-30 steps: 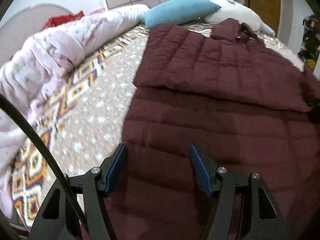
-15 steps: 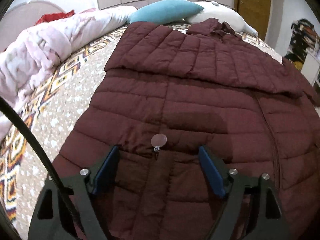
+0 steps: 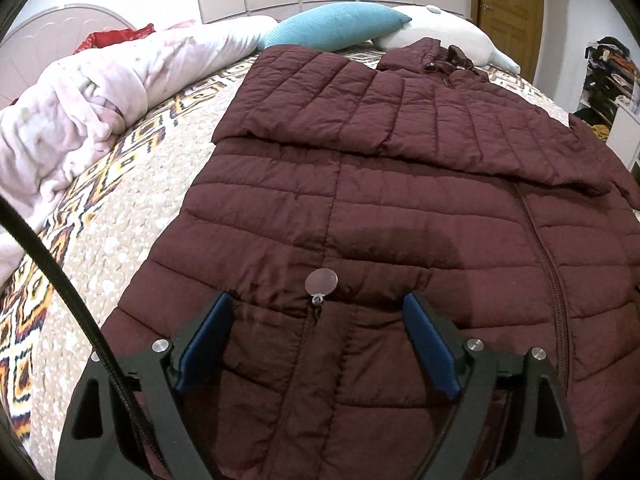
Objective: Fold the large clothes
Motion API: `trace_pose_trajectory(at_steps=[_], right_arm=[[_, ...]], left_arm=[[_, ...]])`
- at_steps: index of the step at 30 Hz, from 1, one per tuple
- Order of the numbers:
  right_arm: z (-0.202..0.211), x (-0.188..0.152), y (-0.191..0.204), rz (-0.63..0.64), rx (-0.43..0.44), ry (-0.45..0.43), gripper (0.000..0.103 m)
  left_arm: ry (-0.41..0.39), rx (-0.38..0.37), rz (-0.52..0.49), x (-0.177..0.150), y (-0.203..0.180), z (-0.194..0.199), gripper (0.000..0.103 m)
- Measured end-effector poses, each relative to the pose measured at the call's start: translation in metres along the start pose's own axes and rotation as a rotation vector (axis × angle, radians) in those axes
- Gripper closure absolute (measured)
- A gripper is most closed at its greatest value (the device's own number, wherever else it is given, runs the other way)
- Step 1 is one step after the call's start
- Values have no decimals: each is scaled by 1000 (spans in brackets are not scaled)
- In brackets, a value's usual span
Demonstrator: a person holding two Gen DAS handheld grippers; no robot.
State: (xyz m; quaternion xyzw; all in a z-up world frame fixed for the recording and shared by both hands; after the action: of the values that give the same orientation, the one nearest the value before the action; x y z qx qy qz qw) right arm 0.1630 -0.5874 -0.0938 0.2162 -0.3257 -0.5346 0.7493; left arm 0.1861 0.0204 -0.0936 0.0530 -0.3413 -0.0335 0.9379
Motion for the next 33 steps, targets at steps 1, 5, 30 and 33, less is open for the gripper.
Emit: trace_pose_trajectory(at_steps=[1, 5, 30, 33], right_arm=[[5, 2, 11, 48, -13, -17, 92], [41, -2, 74, 371, -82, -125, 95], [16, -330, 154, 1092, 184, 230, 75], [47, -318, 131, 981, 272, 218, 74]], left_arm=[[0, 0, 0, 0, 0, 0, 16], [-1, -1, 1, 0, -1, 0, 15], [17, -1, -71, 15, -13, 30, 19], [-46, -28, -120, 39, -40, 63, 19]])
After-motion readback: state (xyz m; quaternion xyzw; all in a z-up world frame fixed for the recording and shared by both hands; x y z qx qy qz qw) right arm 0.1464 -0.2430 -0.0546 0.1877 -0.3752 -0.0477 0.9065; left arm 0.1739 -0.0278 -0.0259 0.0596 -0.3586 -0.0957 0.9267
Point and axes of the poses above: each gripper's, at about its wrist camera, not at the fingertips, and z roughly against the way its jaws point, y to its left, x to its top, the point moved 10 cm from there along -z, roughly the way its jaws point, and after that the axes turned 4 degrees about x, right-handed, at the moved point
